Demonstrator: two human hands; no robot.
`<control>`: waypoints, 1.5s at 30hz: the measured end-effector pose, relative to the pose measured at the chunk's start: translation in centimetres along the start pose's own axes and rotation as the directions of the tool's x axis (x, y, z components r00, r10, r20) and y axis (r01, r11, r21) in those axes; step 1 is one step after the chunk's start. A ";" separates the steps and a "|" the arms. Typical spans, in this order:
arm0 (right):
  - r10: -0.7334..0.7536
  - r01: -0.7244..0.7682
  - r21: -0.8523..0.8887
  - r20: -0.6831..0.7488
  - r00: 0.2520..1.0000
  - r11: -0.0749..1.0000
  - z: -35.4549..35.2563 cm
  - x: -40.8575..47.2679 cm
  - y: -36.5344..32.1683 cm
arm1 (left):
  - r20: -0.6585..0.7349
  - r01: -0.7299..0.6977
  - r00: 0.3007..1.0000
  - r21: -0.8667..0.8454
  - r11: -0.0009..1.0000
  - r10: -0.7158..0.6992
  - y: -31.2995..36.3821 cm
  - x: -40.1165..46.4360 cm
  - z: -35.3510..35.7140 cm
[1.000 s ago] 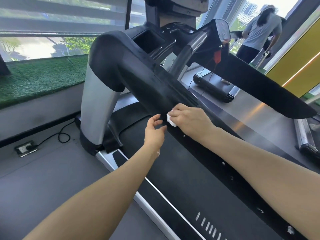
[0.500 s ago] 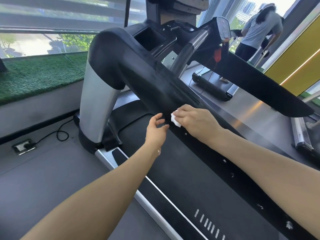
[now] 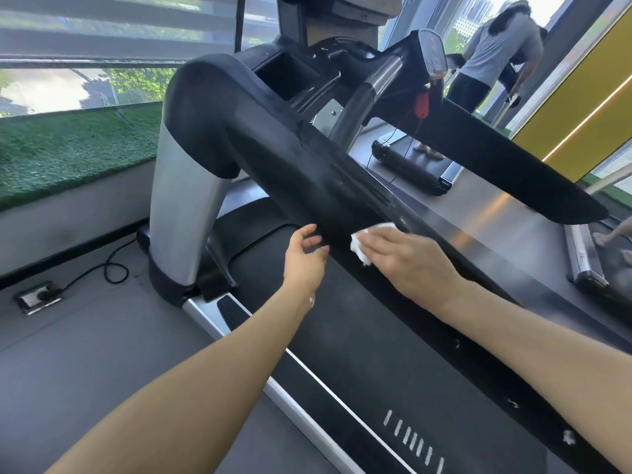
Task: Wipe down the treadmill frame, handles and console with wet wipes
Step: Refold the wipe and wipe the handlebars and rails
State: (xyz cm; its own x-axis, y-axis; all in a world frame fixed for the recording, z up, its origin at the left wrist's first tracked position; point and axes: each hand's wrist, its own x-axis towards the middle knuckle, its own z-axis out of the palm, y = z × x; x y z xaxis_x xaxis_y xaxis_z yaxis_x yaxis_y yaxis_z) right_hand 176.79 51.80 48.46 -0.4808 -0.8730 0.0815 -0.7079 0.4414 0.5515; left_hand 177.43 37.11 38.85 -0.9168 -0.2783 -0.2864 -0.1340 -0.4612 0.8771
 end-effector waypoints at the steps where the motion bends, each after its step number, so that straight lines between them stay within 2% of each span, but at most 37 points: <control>1: 0.002 -0.002 -0.005 -0.006 1.000 1.000 -0.5 -0.9 -0.1 | 0.000 -0.002 1.000 -0.004 1.000 0.002 -0.1 0.0 0.0; 5: -0.040 0.037 -0.227 -0.010 0.999 0.973 -0.9 -0.2 0.3 | -0.003 -0.005 1.000 -0.006 1.000 0.005 -0.4 0.3 -0.1; 7: -0.036 0.031 -0.277 -0.012 0.999 0.960 -0.2 1.9 0.2 | -0.005 -0.005 1.000 0.015 1.000 0.005 -0.4 0.7 -0.4; 10: -0.064 0.061 -0.249 -0.001 0.998 0.966 2.0 5.8 -0.2 | -0.017 -0.017 1.000 0.066 0.998 0.018 -0.7 1.6 -1.3; 15: -0.095 0.165 -0.228 0.290 0.952 0.960 3.4 11.5 -1.7 | -0.088 0.010 0.996 0.062 0.998 -0.004 -1.9 2.2 -3.9; 17: -0.161 0.221 -0.167 0.311 0.937 0.961 3.1 12.9 -2.8 | -0.112 0.023 0.994 0.060 0.998 -0.016 -2.6 2.4 -4.9; 18: -0.141 0.211 -0.177 0.341 0.929 0.961 2.6 13.2 -3.4 | -0.122 0.031 0.992 0.061 0.998 -0.023 -2.9 2.5 -5.4; 19: -0.137 0.232 -0.212 0.388 0.912 0.949 2.2 13.3 -4.0 | -0.131 0.039 0.991 0.066 0.997 -0.030 -3.2 2.5 -5.7; 20: -0.184 0.276 -0.165 0.427 0.885 0.947 2.5 12.8 -4.4 | -0.140 0.043 0.990 0.069 0.997 -0.033 -3.5 2.5 -6.0; 23: -0.176 0.228 -0.043 0.501 0.847 0.973 4.5 11.1 -4.3 | -0.158 0.055 0.987 0.073 0.996 -0.043 -4.1 2.2 -6.4; 28: -0.157 0.230 -0.056 0.575 0.803 0.972 3.6 7.6 -4.1 | -0.156 0.072 0.986 0.072 0.995 -0.060 -4.7 1.2 -4.6; 31: -0.203 0.248 -0.018 0.519 0.830 0.969 3.1 5.2 -3.6 | -0.149 0.058 0.988 0.073 0.996 -0.046 -4.8 0.5 -2.6; 34: -0.272 0.305 -0.031 0.374 0.887 0.952 2.2 2.6 -3.1 | -0.153 0.049 0.987 0.039 0.998 -0.042 -5.2 -0.4 -0.9; 37: -0.232 0.277 -0.027 0.472 0.850 0.960 2.7 0.4 -2.3 | -0.153 0.046 0.987 0.019 0.999 -0.042 -5.6 -1.4 0.3; 39: -0.232 0.248 0.036 0.497 0.836 0.968 2.1 -0.1 -2.0 | -0.163 0.041 0.986 0.012 0.999 -0.038 -5.9 -1.7 0.5; 42: -0.309 0.323 0.029 0.381 0.872 0.946 2.2 0.7 -1.7 | -0.164 0.034 0.986 -0.002 0.999 -0.034 -5.9 -1.9 0.3; 43: -0.306 0.320 -0.012 0.270 0.913 0.947 1.9 1.6 -1.7 | -0.161 0.031 0.986 -0.006 0.999 -0.032 -5.8 -2.0 0.2; 45: -0.249 0.252 0.015 0.223 0.942 0.968 1.9 3.6 -1.5 | -0.156 0.027 0.987 -0.015 1.000 -0.029 -5.8 -2.0 0.1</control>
State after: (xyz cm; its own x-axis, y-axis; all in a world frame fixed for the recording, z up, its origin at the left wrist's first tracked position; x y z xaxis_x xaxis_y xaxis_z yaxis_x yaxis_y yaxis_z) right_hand 175.17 48.42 46.32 -0.3925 -0.8863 -0.2457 -0.8140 0.2104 0.5415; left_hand 180.01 40.43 34.37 -0.8427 -0.3926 -0.3685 -0.1533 -0.4811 0.8632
